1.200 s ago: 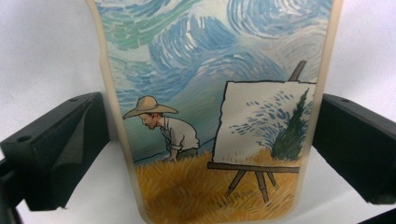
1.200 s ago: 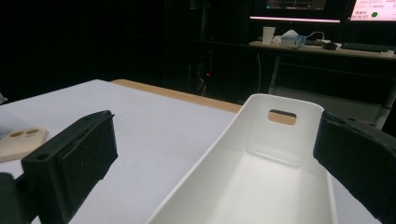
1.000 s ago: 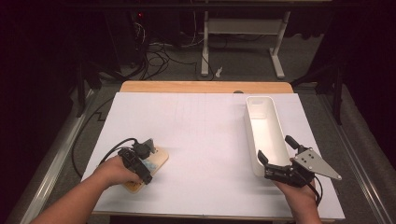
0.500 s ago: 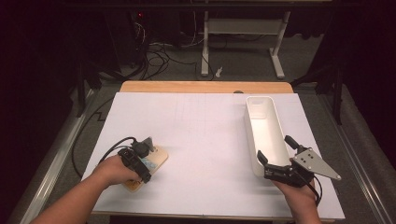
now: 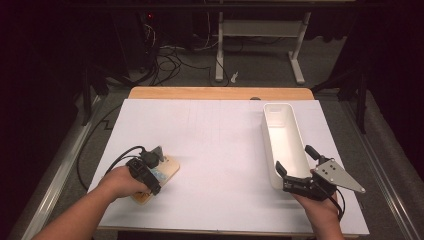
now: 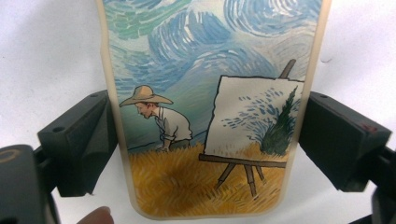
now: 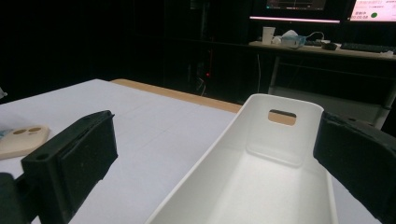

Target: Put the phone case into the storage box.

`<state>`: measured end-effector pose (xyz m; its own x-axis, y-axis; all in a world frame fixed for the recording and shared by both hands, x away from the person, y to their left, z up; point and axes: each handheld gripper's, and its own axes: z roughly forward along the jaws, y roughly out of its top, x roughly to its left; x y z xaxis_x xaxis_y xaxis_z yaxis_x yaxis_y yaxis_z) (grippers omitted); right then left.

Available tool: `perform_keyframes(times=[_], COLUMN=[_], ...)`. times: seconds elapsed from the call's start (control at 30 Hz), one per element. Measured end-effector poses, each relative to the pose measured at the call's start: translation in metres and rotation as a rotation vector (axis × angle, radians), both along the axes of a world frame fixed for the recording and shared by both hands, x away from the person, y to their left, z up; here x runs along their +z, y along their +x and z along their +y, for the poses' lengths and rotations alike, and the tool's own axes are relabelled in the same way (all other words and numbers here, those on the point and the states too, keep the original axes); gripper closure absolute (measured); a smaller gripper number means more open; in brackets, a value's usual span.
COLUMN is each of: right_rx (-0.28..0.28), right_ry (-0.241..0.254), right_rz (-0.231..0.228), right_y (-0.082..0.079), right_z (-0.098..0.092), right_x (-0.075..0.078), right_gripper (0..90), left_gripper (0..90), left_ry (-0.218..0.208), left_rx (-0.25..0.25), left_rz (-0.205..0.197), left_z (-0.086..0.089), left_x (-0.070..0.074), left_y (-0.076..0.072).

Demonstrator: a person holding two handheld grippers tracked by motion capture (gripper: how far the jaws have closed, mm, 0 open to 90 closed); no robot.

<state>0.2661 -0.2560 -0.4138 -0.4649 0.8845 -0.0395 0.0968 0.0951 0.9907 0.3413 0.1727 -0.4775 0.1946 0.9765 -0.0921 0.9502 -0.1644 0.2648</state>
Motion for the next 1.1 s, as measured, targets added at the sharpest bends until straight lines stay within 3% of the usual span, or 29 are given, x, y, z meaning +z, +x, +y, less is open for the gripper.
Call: perform_keyframes(times=[0.73, 1.1], right_rx=[-0.001, -0.001], right_ry=[-0.003, -0.004], right_rz=[-0.001, 0.000], right_y=[0.000, 0.000], right_z=[0.000, 0.000], right_x=[0.000, 0.000], right_gripper=[0.3, 0.3], left_gripper=[11.6, 11.6], left_ry=[-0.014, -0.054], left_rx=[0.011, 0.031], left_rz=[0.000, -0.022], left_z=[0.002, 0.010], left_x=[0.003, 0.012], left_y=[0.001, 0.002])
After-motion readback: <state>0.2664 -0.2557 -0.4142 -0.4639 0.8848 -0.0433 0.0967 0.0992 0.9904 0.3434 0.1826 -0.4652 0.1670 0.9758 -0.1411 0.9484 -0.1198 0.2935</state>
